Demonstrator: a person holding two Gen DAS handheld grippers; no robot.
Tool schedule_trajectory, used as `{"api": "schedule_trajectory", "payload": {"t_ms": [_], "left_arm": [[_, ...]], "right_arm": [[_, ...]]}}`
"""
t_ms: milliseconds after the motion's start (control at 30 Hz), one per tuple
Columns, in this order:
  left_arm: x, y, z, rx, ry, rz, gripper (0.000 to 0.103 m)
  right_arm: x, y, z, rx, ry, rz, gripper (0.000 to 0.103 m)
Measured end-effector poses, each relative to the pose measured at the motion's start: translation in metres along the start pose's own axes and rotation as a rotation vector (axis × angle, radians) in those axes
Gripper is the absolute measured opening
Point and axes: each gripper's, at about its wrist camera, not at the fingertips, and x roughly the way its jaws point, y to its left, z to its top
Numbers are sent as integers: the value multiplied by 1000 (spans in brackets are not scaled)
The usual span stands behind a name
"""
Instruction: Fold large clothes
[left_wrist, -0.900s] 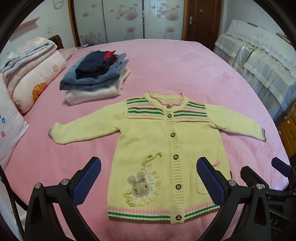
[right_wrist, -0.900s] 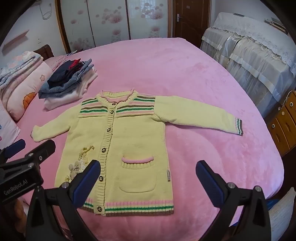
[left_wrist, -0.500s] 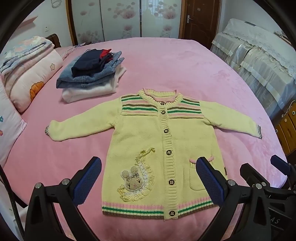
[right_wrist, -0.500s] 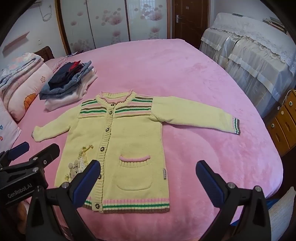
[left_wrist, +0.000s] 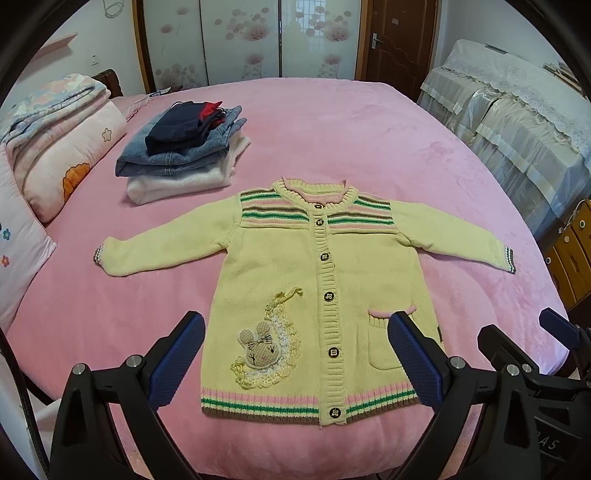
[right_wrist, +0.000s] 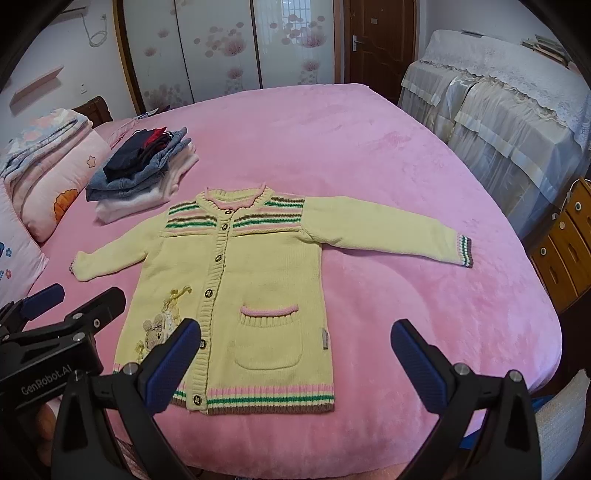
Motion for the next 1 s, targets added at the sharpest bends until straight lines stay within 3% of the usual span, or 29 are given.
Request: {"api": "schedule_trajectory", "payload": {"t_ms": [1000], "left_arm": [[-21, 5, -10, -1, -4, 16, 98]], "right_arm": [[-23, 7, -8, -17, -8, 9, 103]]}}
